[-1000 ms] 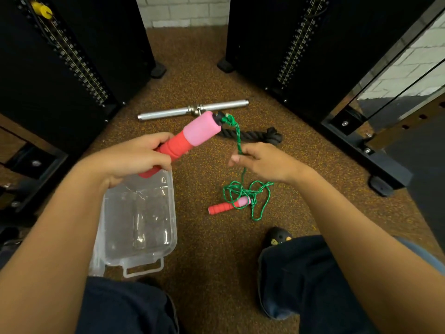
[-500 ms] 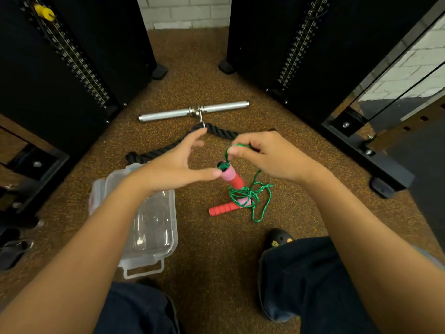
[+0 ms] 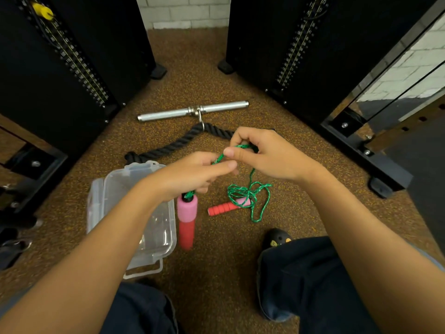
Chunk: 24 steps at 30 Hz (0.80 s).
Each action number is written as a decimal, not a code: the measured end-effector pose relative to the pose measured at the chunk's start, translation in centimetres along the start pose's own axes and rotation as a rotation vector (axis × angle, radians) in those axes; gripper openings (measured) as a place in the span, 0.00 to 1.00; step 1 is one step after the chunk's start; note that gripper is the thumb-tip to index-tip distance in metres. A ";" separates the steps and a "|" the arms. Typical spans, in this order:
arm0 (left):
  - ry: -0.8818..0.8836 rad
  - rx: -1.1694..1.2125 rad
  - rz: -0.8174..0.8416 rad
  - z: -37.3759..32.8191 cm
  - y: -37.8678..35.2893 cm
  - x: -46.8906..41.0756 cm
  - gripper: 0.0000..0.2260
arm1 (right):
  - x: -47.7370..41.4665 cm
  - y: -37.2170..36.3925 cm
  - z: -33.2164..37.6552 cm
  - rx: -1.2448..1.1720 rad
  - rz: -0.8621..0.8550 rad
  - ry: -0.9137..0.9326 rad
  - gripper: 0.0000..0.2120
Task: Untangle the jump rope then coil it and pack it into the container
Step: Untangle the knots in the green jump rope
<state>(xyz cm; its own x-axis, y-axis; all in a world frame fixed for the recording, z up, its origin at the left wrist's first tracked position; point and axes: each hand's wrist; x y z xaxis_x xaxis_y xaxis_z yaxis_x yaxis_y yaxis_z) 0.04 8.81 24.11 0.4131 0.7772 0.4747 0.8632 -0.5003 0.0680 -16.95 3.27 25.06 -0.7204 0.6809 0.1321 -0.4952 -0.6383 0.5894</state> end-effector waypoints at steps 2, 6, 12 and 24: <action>0.018 0.084 0.048 -0.4 0.0 0.4 0.16 | 0.0 0.1 0.0 -0.022 -0.034 0.009 0.09; 0.037 0.147 0.092 -1.1 0.0 0.9 0.20 | -0.1 0.0 -0.4 -0.024 -0.004 -0.010 0.10; 0.027 0.125 0.101 -0.6 2.3 1.7 0.19 | 0.3 1.3 -1.7 0.061 0.034 -0.112 0.11; 0.076 0.339 0.398 0.1 0.9 1.1 0.23 | -0.3 0.0 -0.1 -0.063 -0.100 0.002 0.09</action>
<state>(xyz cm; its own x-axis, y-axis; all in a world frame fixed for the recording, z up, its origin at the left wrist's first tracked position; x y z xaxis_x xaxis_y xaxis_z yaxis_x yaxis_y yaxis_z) 1.33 9.28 24.62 0.7165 0.5160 0.4695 0.6947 -0.5896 -0.4121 -16.75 3.02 24.88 -0.6666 0.7418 0.0733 -0.5945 -0.5884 0.5481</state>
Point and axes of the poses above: each hand's wrist, its own x-axis away from the middle knuckle, its own y-axis out of the back of the hand, z = x × y, and after that the axes turned 5 degrees about z, right-handed
